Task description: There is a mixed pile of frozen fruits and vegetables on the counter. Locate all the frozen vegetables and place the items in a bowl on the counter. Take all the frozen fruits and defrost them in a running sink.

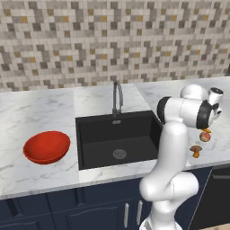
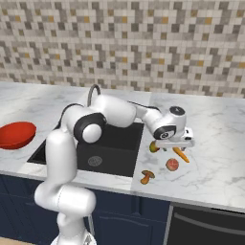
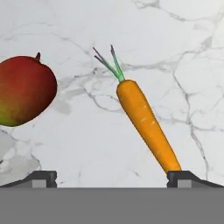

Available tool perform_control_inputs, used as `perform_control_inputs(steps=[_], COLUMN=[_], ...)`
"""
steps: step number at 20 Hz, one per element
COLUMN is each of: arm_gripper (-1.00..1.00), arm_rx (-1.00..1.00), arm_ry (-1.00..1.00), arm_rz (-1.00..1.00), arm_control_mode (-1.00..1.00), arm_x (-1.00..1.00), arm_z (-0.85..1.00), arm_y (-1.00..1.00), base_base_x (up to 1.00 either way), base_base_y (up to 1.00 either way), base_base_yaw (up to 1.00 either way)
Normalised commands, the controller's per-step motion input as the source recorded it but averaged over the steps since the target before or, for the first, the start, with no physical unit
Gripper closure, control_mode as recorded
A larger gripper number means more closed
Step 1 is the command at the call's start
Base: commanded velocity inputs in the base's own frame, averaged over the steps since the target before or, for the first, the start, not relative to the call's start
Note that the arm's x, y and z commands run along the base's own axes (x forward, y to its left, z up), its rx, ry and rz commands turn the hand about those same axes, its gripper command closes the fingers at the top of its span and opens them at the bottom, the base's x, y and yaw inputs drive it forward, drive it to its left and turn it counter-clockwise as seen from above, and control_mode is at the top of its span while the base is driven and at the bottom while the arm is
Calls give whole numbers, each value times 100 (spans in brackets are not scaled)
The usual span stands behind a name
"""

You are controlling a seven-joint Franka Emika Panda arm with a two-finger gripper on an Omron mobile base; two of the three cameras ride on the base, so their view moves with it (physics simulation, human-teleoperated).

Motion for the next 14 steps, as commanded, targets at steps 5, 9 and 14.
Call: perform_control_inputs(steps=[5, 9, 14], arm_gripper=[-100, -100, -100], arm_rx=[0, 0, 0], arm_ry=[4, 6, 7], arm_rz=[3, 3, 3], arm_control_mode=[-100, -100, -100], arm_x=[40, 46, 46], arm_z=[-30, -36, -40], arm_y=[-27, -20, -11], base_base_x=[0, 0, 0], base_base_y=[0, 0, 0], base_base_yaw=[0, 0, 0])
